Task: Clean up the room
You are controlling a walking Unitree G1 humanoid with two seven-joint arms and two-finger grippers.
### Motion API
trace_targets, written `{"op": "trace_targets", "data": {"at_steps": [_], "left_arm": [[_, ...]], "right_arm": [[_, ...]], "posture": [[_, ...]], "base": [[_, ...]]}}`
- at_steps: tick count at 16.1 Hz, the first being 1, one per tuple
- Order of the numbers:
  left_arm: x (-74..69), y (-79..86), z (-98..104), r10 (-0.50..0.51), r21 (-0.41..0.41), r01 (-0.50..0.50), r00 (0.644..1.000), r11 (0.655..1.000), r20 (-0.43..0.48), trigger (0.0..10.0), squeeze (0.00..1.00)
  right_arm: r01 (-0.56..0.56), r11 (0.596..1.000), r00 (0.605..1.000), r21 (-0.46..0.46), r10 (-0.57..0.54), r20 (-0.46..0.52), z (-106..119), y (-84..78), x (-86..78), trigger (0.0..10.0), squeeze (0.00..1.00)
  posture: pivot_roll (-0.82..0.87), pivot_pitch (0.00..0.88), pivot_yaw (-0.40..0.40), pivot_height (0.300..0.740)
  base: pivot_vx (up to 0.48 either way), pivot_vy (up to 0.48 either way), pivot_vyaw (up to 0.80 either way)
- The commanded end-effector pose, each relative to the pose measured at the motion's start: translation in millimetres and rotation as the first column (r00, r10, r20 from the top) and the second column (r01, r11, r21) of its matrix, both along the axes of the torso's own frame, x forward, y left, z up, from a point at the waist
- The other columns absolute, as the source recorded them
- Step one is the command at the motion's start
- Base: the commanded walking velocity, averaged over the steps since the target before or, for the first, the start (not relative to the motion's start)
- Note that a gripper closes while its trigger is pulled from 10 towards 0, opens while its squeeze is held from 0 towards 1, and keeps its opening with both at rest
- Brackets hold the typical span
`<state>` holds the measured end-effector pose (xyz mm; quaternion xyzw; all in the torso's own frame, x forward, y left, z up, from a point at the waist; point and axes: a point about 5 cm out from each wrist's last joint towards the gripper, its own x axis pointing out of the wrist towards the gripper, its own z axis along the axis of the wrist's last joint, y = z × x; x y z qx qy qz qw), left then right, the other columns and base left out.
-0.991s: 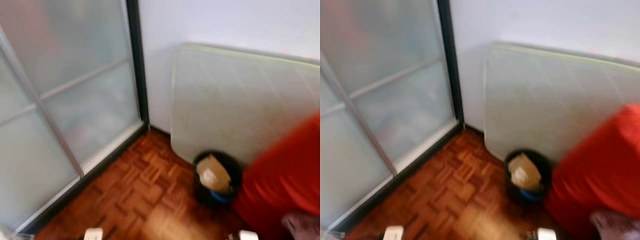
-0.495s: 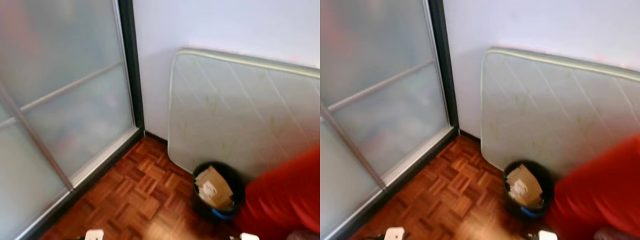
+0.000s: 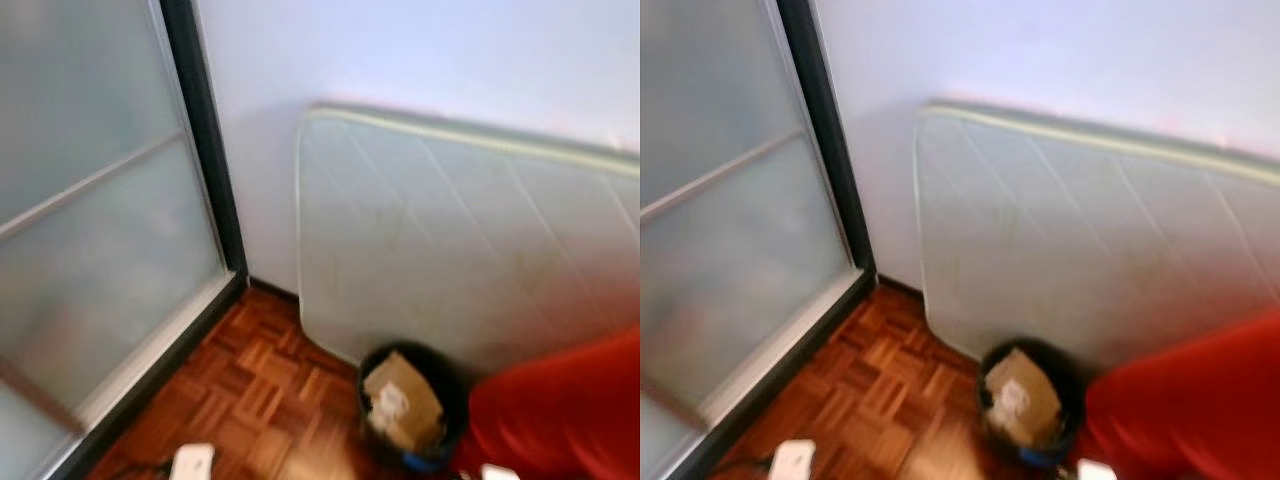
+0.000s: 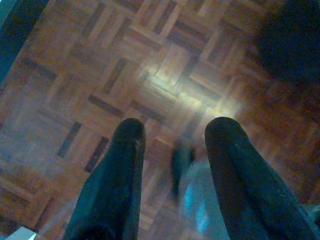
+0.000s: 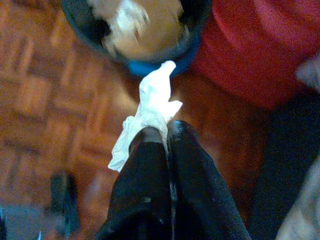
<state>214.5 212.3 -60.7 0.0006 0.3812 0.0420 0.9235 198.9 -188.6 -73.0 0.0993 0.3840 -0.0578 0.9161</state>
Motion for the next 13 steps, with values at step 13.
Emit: {"op": "trace_targets", "data": {"at_steps": [13], "left_arm": [[-11.8,8.7,-5.4,0.011,0.013,-0.01,0.999,1.0,-0.04,10.0,0.0]], "right_arm": [[-0.049,0.999,0.999,0.021,0.048,0.016,1.1,8.2,3.2,10.0,0.0]], "posture": [[0.02,0.144,0.016,0.74]], "base": [[0.345,0.0,0.12]]}}
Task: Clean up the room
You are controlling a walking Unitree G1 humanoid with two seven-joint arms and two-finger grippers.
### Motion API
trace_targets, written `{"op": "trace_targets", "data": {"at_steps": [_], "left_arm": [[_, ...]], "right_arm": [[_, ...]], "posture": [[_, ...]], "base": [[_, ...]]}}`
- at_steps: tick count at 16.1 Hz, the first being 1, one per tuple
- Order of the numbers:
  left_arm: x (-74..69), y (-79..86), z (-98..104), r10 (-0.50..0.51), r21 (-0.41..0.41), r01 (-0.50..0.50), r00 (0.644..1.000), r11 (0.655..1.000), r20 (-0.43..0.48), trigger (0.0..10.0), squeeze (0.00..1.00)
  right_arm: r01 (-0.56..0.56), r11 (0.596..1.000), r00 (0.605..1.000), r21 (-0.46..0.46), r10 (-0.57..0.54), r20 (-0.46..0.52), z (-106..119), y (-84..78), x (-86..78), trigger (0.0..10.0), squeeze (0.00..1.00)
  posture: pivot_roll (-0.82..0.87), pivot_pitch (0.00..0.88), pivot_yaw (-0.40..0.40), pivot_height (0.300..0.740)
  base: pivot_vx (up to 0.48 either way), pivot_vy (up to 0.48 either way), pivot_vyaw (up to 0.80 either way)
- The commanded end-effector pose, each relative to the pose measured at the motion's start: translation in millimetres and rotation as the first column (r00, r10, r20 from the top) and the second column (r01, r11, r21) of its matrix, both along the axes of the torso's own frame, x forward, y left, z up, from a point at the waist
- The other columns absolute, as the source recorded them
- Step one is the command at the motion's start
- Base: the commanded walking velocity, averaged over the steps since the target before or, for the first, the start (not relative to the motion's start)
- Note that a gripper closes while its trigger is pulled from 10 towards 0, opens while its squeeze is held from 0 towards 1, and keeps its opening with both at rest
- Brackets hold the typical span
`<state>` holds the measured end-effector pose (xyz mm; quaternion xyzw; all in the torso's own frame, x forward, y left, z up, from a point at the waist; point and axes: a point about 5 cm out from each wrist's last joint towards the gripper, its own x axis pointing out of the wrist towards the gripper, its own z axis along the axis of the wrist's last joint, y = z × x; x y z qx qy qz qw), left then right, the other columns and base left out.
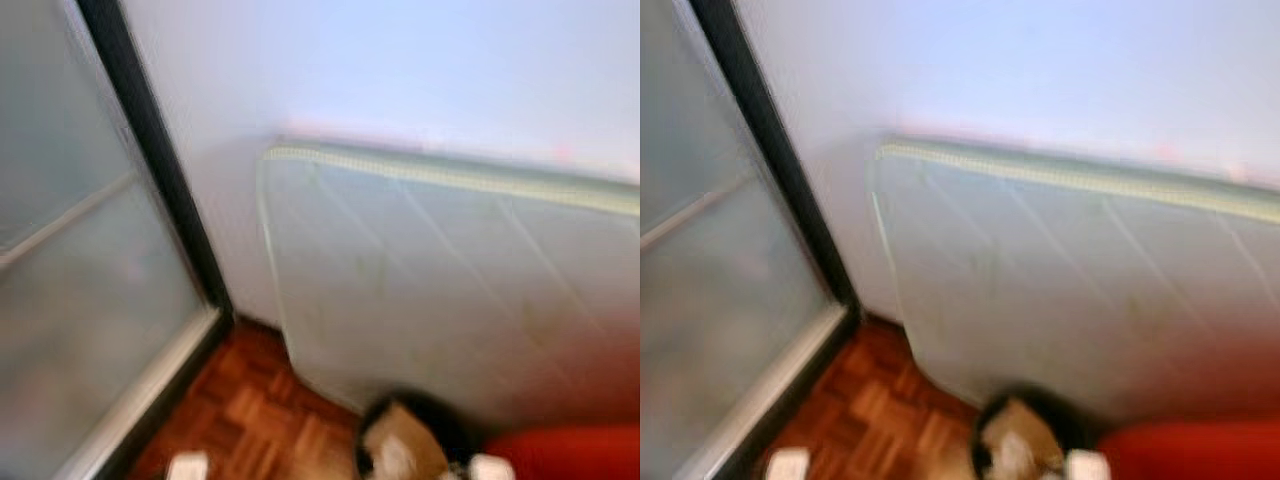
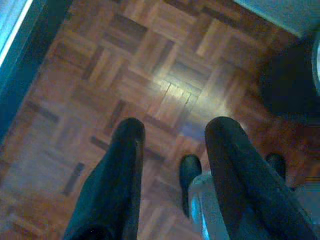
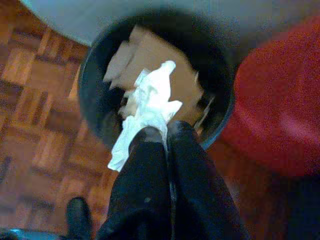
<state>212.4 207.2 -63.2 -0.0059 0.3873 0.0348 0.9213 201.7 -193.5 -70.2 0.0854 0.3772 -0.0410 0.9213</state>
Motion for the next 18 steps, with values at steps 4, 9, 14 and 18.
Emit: {"op": "trace_targets", "data": {"at_steps": [4,9,14,18], "left_arm": [[-7.7,11.8,-2.1,0.016,0.021,-0.016,1.0,1.0,-0.021,10.0,0.0],[-4.7,9.4,-0.7,0.003,0.005,-0.003,1.0,1.0,-0.007,10.0,0.0],[-3.0,8.5,0.2,-0.004,0.002,0.004,1.0,1.0,-0.002,10.0,0.0],[-6.1,10.2,-1.2,-0.003,0.004,0.003,1.0,1.0,-0.009,10.0,0.0]], "right_arm": [[0.006,1.0,1.0,0.018,-0.006,0.005,-0.6,11.9,1.9,10.0,0.0],[0.052,0.999,0.996,-0.013,-0.051,0.074,8.7,8.6,15.4,10.0,0.0],[0.076,0.997,0.99,-0.001,-0.075,0.116,15.8,6.5,25.6,10.0,1.0],[0.089,0.996,0.988,-0.027,-0.085,0.133,18.7,5.7,29.3,10.0,1.0]], "posture": [[0.02,0.147,0.016,0.74],[0.02,0.15,0.015,0.74],[0.03,0.152,0.013,0.74],[0.03,0.157,0.014,0.74]], "base": [[0.165,0.0,0.0],[0.0,0.0,0.0],[0.0,0.0,0.0],[0.0,0.0,0.0]]}}
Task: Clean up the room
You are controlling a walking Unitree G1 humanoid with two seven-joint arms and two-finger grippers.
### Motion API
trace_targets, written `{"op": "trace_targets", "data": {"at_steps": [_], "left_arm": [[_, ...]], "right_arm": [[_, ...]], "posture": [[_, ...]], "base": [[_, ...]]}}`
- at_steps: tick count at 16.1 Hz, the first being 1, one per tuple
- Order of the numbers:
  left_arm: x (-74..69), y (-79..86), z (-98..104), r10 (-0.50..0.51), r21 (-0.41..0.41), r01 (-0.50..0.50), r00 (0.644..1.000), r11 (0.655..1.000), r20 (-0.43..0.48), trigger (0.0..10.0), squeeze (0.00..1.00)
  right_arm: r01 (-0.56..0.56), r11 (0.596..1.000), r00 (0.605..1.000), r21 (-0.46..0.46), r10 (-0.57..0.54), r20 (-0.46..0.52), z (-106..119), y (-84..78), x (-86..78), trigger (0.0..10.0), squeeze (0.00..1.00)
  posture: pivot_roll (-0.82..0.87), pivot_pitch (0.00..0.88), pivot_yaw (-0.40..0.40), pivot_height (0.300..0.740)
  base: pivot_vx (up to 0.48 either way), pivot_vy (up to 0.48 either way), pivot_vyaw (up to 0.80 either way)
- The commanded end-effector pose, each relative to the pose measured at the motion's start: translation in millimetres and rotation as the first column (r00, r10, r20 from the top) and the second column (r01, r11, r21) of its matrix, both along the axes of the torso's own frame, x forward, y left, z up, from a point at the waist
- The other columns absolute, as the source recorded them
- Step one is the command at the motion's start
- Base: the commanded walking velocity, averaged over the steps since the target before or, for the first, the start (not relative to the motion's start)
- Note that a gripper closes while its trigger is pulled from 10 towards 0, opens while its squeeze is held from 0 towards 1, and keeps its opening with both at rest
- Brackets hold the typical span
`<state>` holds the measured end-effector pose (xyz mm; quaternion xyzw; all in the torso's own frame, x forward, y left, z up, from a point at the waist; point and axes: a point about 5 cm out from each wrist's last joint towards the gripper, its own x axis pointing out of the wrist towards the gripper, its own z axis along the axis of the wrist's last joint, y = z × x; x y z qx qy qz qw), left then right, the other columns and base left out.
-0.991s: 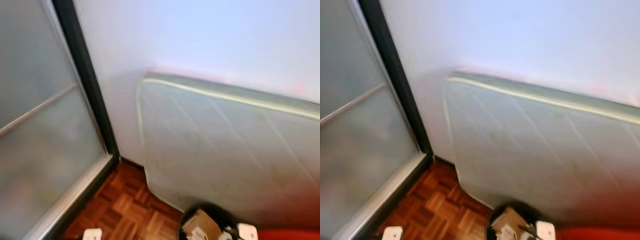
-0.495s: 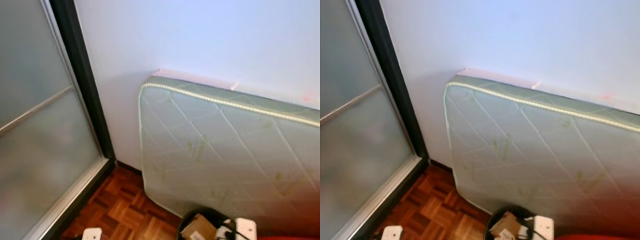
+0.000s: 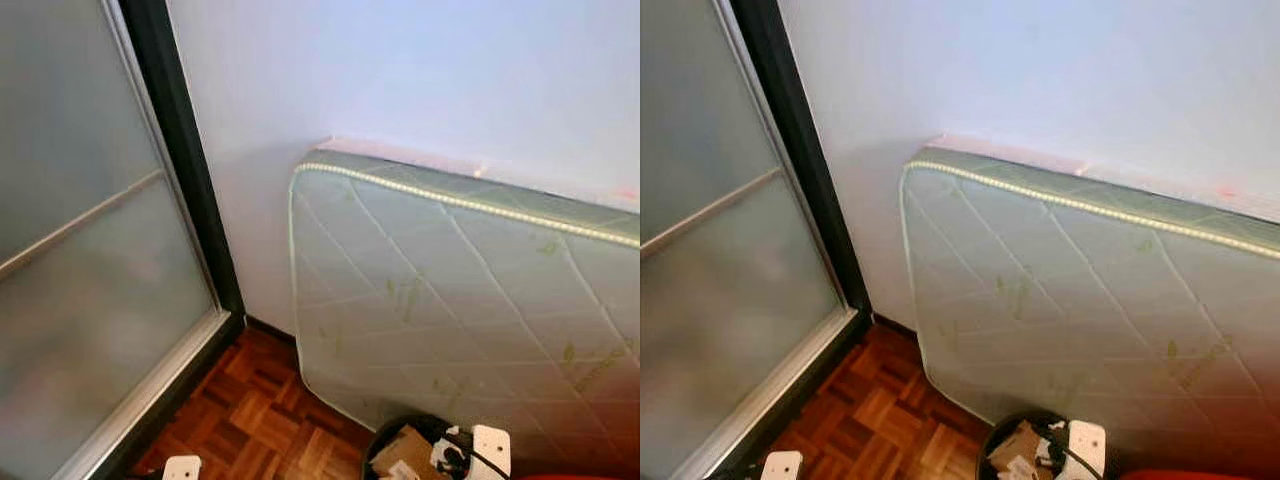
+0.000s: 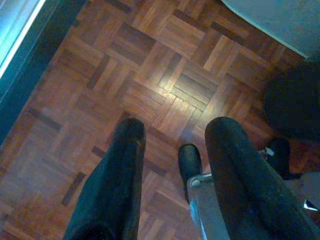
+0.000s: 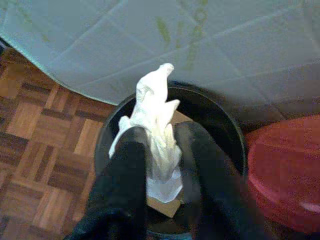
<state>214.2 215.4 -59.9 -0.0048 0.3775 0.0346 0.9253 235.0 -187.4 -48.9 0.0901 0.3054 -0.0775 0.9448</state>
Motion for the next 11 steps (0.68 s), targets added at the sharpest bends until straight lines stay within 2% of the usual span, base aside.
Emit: {"op": "trace_targets", "data": {"at_steps": [1,11], "left_arm": [[-8.3,2.4,-4.6,-0.001,0.002,0.001,1.0,1.0,-0.031,10.0,0.0],[-6.9,0.5,-4.4,-0.006,0.004,0.006,0.999,1.0,-0.033,10.0,0.0]], "right_arm": [[0.007,1.0,1.0,-0.009,-0.007,-0.011,-2.2,-0.2,-3.4,10.0,1.0],[-0.007,1.0,1.0,-0.019,0.007,-0.017,-2.1,2.8,-2.3,10.0,1.0]], "posture": [[0.03,0.159,0.015,0.74],[0.03,0.159,0.017,0.74]], "base": [[0.0,0.0,0.0],[0.0,0.0,0.0]]}}
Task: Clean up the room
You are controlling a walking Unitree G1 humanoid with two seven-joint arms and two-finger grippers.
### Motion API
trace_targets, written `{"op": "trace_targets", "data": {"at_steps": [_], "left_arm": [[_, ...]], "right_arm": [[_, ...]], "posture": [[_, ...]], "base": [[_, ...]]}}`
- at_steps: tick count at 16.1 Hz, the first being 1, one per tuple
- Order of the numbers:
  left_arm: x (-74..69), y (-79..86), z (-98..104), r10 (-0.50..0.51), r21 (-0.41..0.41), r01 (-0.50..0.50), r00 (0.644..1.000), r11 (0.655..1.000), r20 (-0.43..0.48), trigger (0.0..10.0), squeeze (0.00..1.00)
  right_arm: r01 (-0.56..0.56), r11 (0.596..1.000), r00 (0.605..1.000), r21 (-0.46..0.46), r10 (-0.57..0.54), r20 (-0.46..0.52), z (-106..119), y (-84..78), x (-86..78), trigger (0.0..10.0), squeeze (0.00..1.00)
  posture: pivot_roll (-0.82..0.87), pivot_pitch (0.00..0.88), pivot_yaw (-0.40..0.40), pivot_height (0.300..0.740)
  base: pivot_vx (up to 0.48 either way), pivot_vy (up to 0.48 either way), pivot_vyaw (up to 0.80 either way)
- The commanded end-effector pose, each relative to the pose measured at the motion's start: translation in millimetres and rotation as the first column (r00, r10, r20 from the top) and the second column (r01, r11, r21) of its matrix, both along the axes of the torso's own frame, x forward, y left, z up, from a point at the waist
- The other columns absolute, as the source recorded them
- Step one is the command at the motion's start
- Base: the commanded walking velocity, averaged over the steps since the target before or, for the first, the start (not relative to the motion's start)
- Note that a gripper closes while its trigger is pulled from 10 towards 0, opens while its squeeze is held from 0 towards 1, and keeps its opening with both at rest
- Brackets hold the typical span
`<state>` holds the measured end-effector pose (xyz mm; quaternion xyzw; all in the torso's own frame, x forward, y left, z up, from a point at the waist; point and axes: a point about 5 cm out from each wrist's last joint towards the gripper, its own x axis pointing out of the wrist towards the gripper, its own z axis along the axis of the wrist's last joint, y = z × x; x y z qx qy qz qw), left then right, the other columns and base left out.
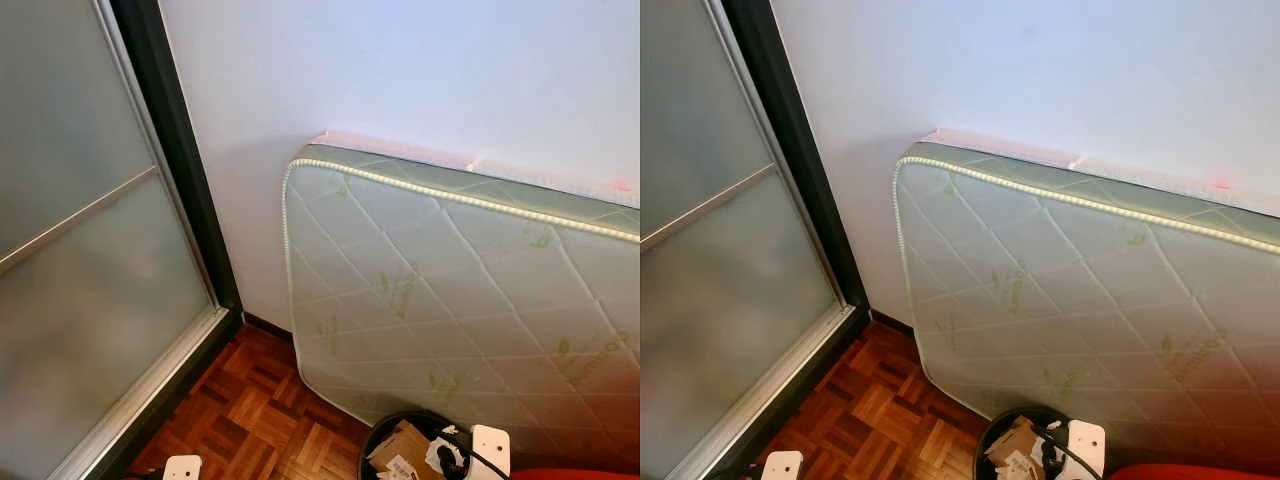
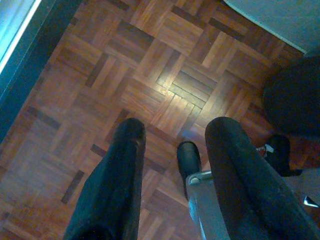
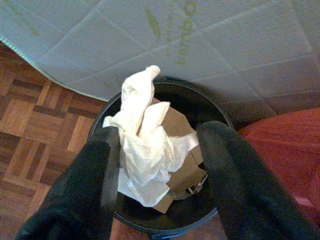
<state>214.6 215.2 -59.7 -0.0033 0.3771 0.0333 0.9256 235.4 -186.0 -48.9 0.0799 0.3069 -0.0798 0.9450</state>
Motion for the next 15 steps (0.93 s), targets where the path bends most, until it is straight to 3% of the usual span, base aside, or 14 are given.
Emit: {"op": "trace_targets", "data": {"at_steps": [1,8,9,10,11,12,13,14,15], "left_arm": [[-7.0,0.5,-4.4,-0.003,0.002,0.003,0.999,1.0,-0.032,10.0,0.0],[-11.5,2.0,-6.6,0.001,0.004,-0.001,0.999,1.0,-0.043,10.0,0.0],[-11.5,2.2,-6.6,0.001,0.004,-0.001,0.999,1.0,-0.043,10.0,0.0],[-11.3,2.3,-6.5,0.001,0.004,-0.001,0.999,1.0,-0.043,10.0,0.0],[-10.8,2.3,-6.2,0.001,0.005,-0.001,0.999,1.0,-0.042,10.0,0.0],[-10.7,2.3,-6.1,0.0,0.005,0.0,0.999,1.0,-0.041,10.0,0.0],[-9.4,2.1,-5.4,-0.001,0.005,0.001,0.999,1.0,-0.037,10.0,0.0],[-8.0,1.4,-4.7,-0.003,0.004,0.003,0.999,1.0,-0.033,10.0,0.0],[-6.9,0.9,-4.1,-0.004,0.004,0.004,1.0,1.0,-0.028,10.0,0.0]], "right_arm": [[-0.006,1.0,1.0,0.001,0.006,-0.014,-2.3,1.4,-3.0,10.0,1.0],[0.049,0.999,0.998,0.012,-0.048,-0.045,-4.5,-0.6,-4.7,10.0,1.0],[0.119,0.992,0.992,0.043,-0.116,-0.057,-5.2,-4.1,-5.6,10.0,0.58],[0.146,0.988,0.988,0.055,-0.143,-0.056,-4.8,-6.1,-5.2,10.0,0.0],[0.175,0.983,0.984,0.063,-0.173,-0.04,-3.0,-9.2,-3.8,10.0,0.0],[0.14,0.99,0.99,0.007,-0.14,-0.021,-0.6,-10.7,-1.8,10.0,0.0],[-0.021,0.983,1.0,-0.184,0.025,0.018,7.1,-9.6,5.9,10.0,0.0],[-0.013,0.984,1.0,-0.177,0.015,0.013,6.7,-8.0,6.3,10.0,0.0],[0.082,0.994,0.997,-0.073,-0.082,0.005,4.9,-8.0,5.4,10.0,0.0]], "posture": [[0.03,0.159,0.017,0.74],[0.03,0.161,0.018,0.74],[0.03,0.162,0.019,0.74],[0.03,0.162,0.019,0.74],[0.03,0.162,0.019,0.74],[0.03,0.162,0.021,0.74],[0.03,0.162,0.021,0.74],[0.03,0.164,0.021,0.74],[0.03,0.165,0.021,0.74]], "base": [[0.0,0.0,0.0],[0.0,0.0,0.0],[0.0,0.0,0.0],[0.0,0.0,0.0],[0.0,0.0,0.0],[0.0,0.0,0.0],[0.0,0.0,0.0],[0.0,0.0,0.0],[0.0,0.0,0.0]]}}
